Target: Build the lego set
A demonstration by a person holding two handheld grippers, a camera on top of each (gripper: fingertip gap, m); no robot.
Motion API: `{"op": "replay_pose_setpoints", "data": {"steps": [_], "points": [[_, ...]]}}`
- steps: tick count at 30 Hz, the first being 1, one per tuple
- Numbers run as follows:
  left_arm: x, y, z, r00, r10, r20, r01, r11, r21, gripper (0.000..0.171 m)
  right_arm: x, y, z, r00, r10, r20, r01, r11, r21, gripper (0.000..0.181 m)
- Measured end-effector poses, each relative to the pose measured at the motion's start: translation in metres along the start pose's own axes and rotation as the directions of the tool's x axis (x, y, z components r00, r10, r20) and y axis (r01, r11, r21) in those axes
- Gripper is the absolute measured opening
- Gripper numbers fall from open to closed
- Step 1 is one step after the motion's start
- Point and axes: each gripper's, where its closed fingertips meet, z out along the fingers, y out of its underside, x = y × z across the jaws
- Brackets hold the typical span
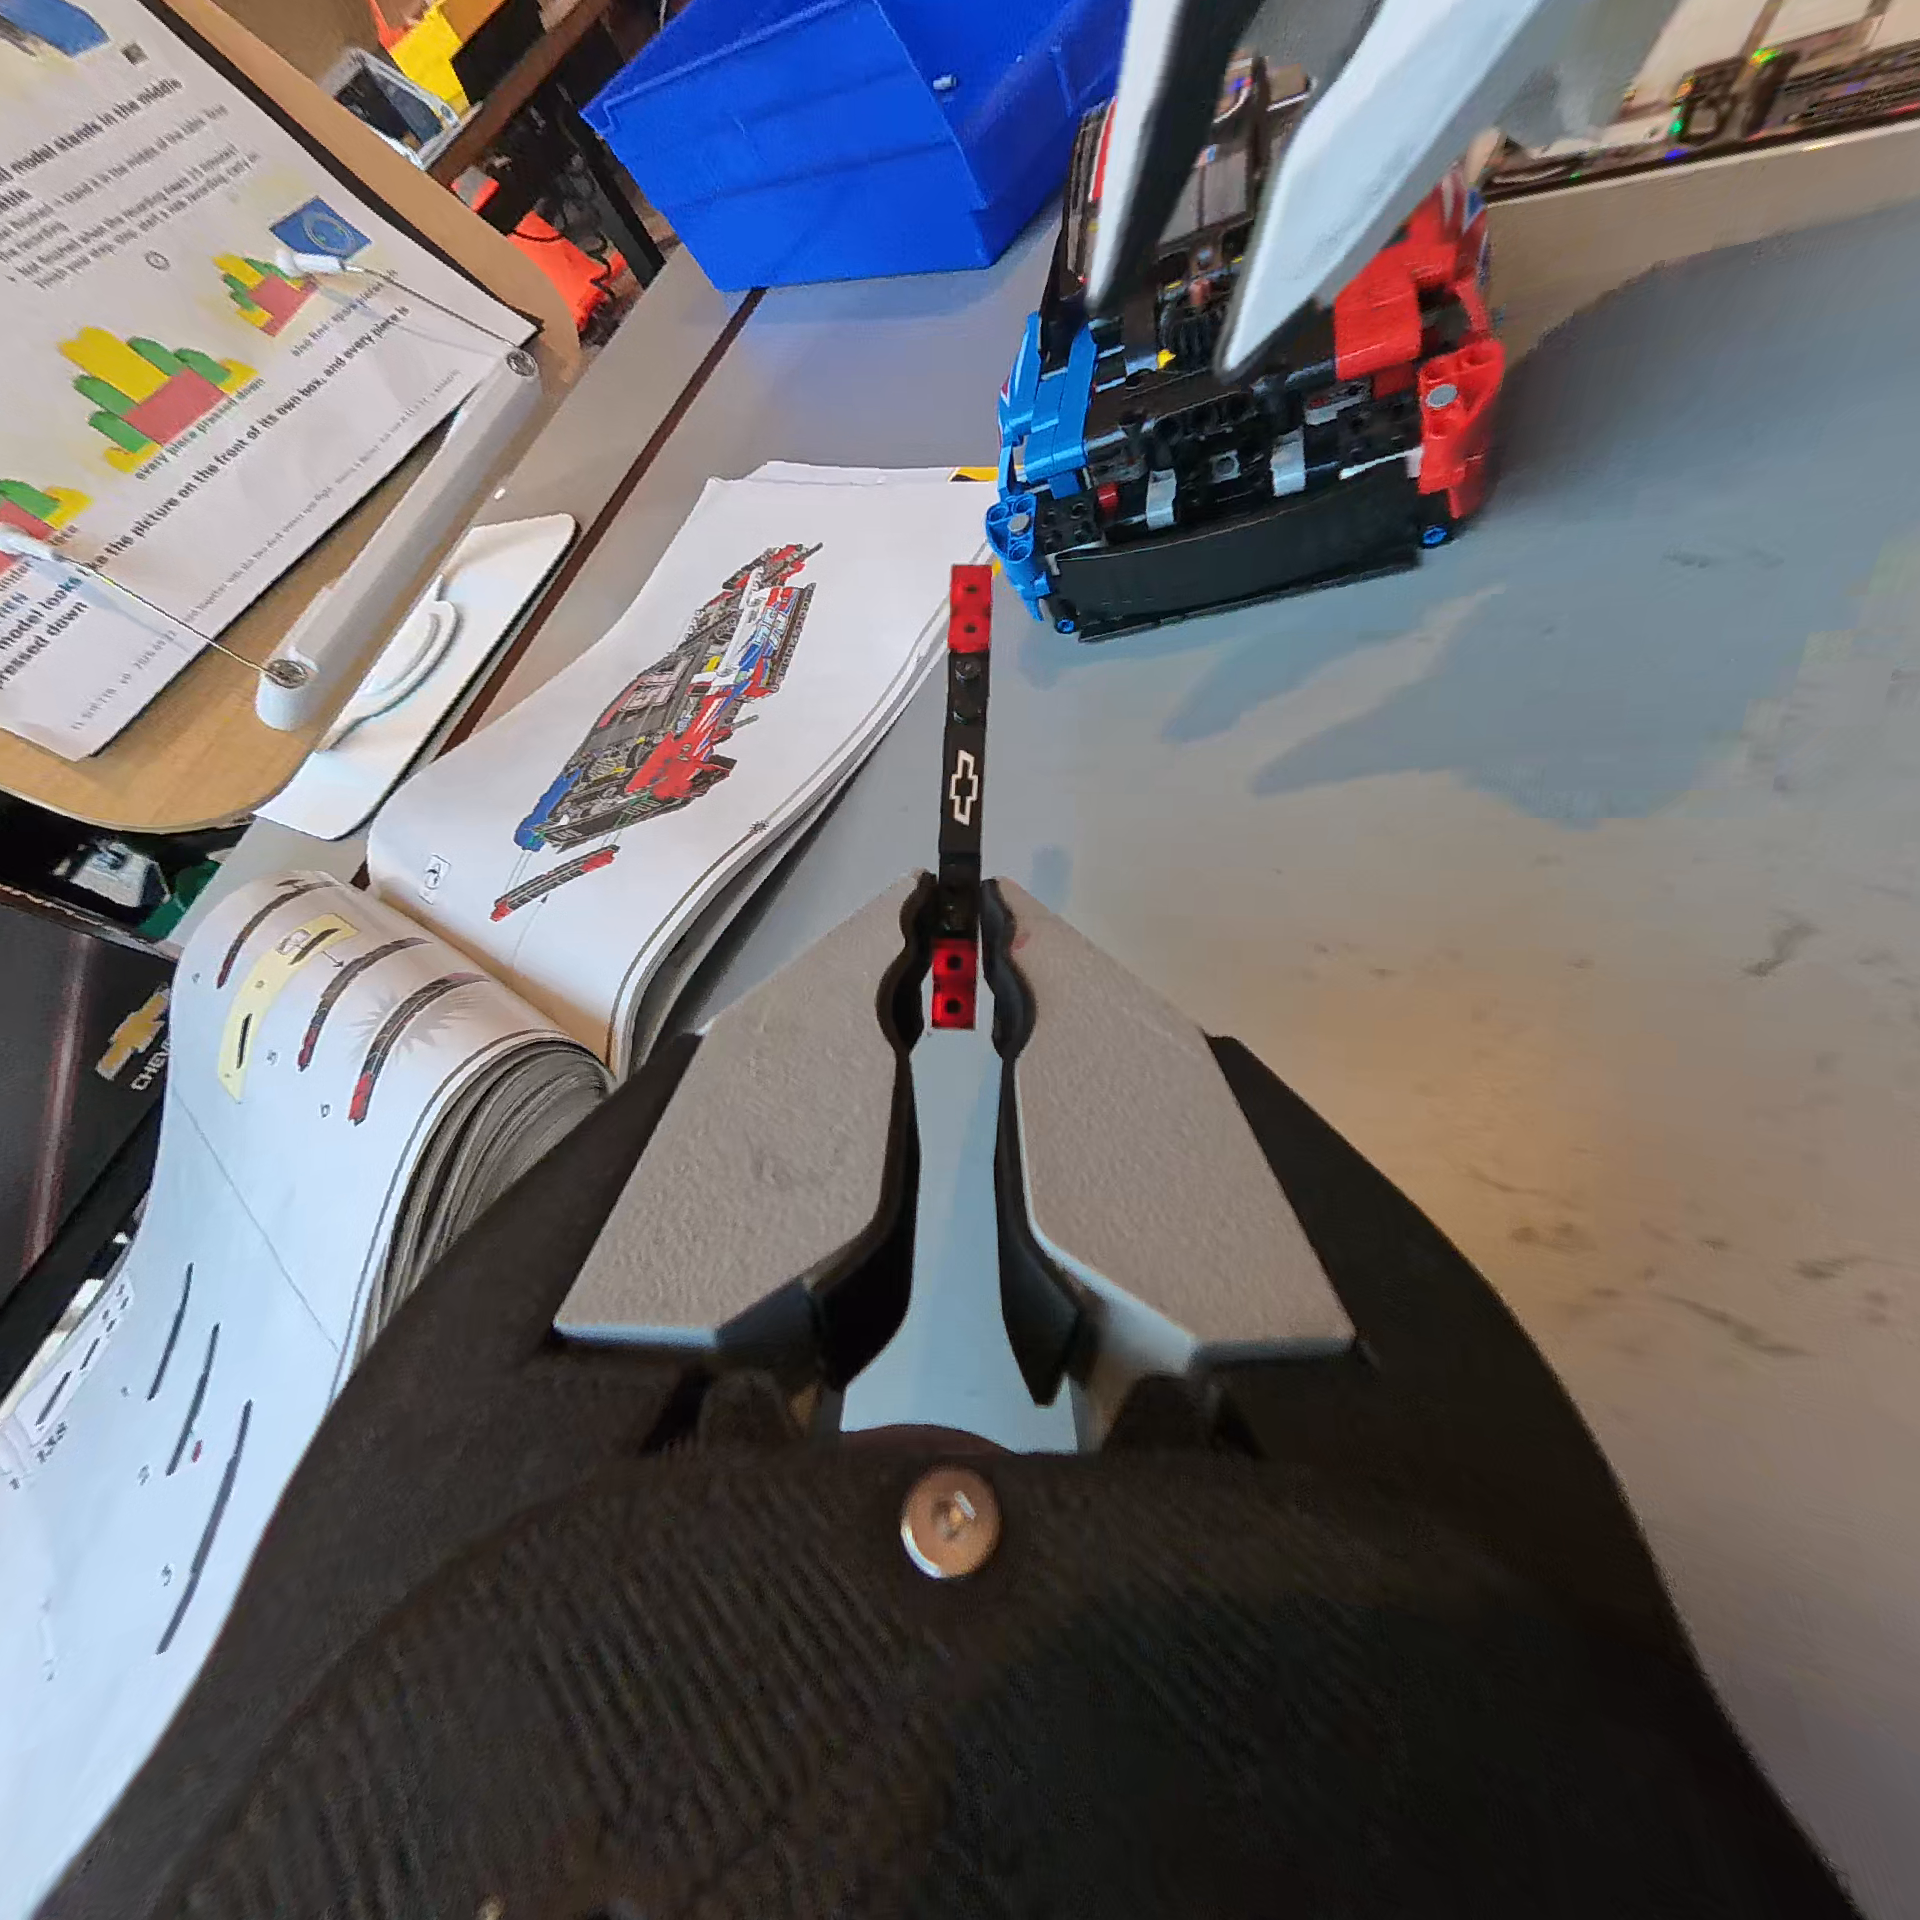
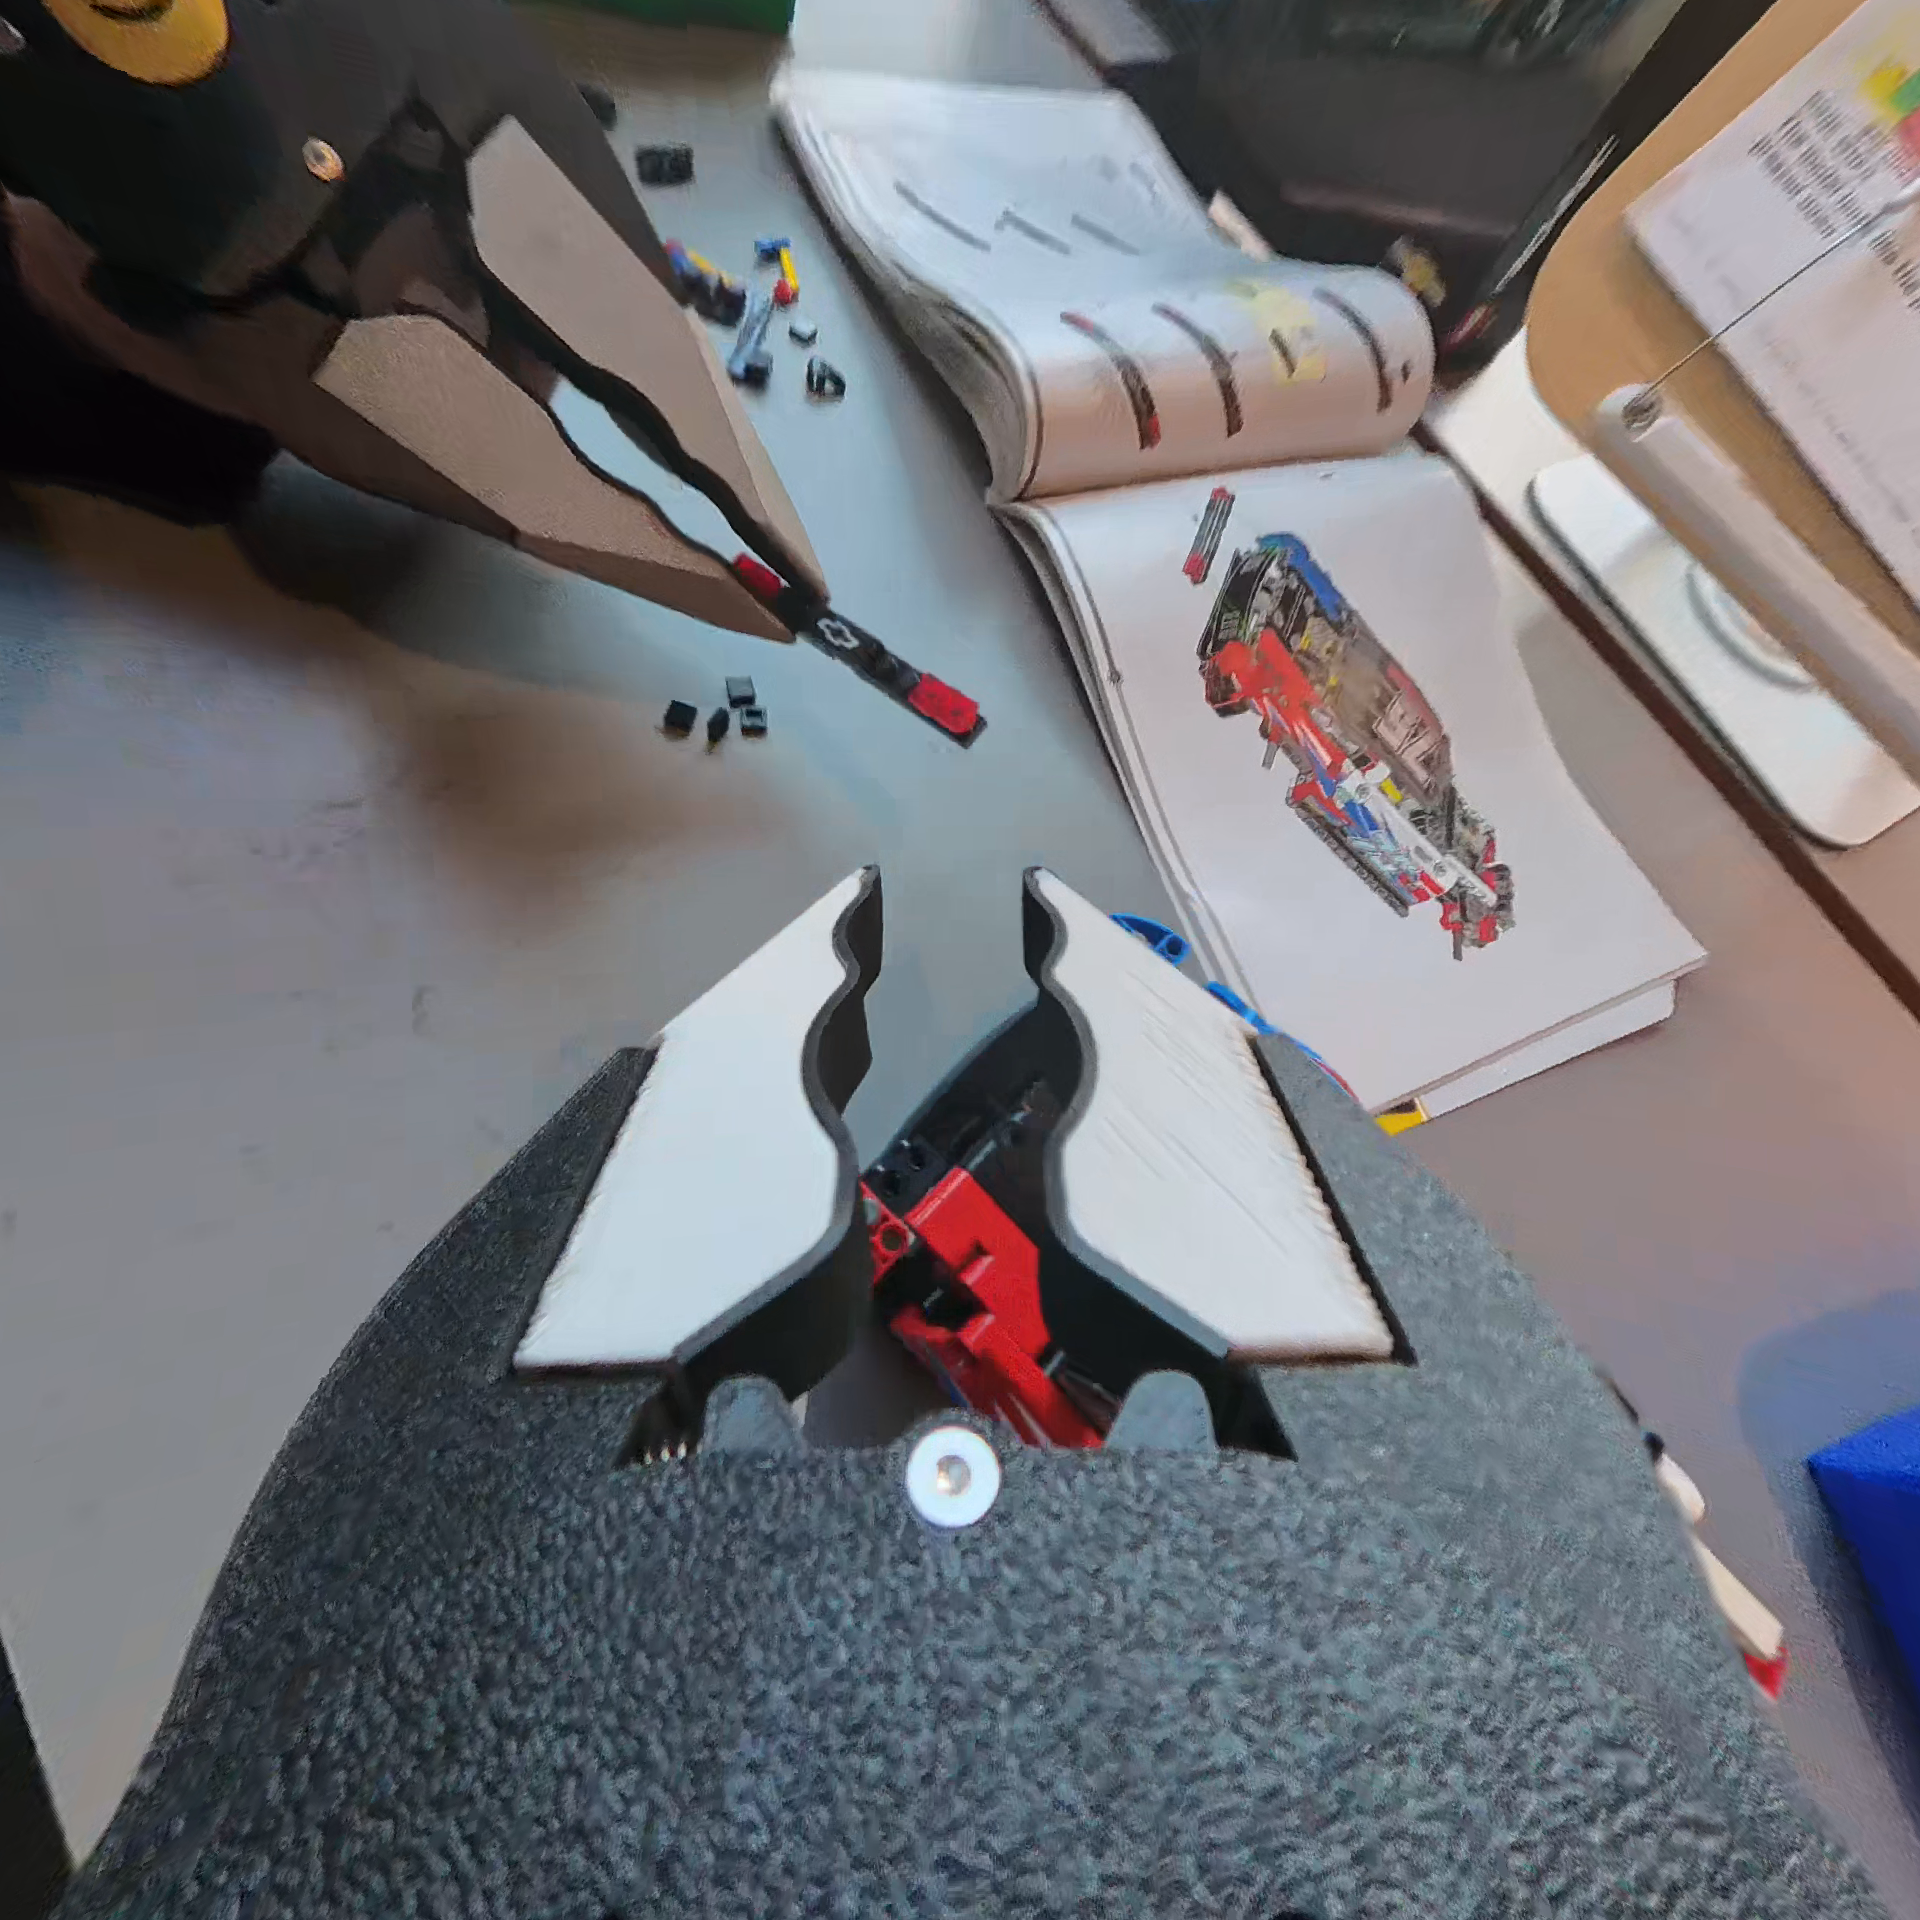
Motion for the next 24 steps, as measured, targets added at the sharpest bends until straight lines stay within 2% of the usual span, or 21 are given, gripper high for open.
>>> {"op": "replay_pose_setpoints", "data": {"steps": [5, 7, 11, 15, 18, 22, 24], "points": [[-0.006, 0.003, -0.001, 0.999, 0.033, 0.029, -0.033, 0.999, 0.0, 0.005, 0.019, 0.009, 0.02, 0.996, -0.033, 0.081, 0.049, 0.977, -0.206, 0.052], [-0.008, 0.003, -0.002, 0.995, 0.085, 0.05, -0.085, 0.996, 0.003, 0.005, 0.027, 0.01, 0.027, 0.991, -0.079, 0.112, 0.107, 0.957, -0.271, 0.051], [-0.005, 0.006, -0.001, 0.974, 0.218, 0.068, -0.218, 0.976, -0.004, 0.005, 0.032, 0.014, 0.041, 0.97, -0.041, 0.239, 0.135, 0.91, -0.393, 0.051], [-0.004, 0.005, -0.002, 0.957, 0.279, 0.083, -0.28, 0.96, 0.008, 0.005, 0.037, 0.017, 0.05, 0.951, 0.017, 0.309, 0.138, 0.87, -0.474, 0.051], [-0.006, 0.004, -0.004, 0.959, 0.272, 0.085, -0.274, 0.962, 0.017, 0.005, 0.038, 0.002, 0.05, 0.956, 0.007, 0.295, 0.124, 0.897, -0.424, 0.049], [-0.011, 0.003, -0.006, 0.957, 0.264, 0.115, -0.268, 0.963, 0.018, 0.005, 0.023, -0.02, 0.034, 0.965, -0.03, 0.26, 0.097, 0.964, -0.246, 0.044], [-0.017, -0.002, -0.009, 0.966, 0.214, 0.144, -0.221, 0.974, 0.04, 0.005, 0.011, -0.028, 0.023, 0.974, -0.025, 0.224, 0.059, 0.988, -0.146, 0.041]]}}
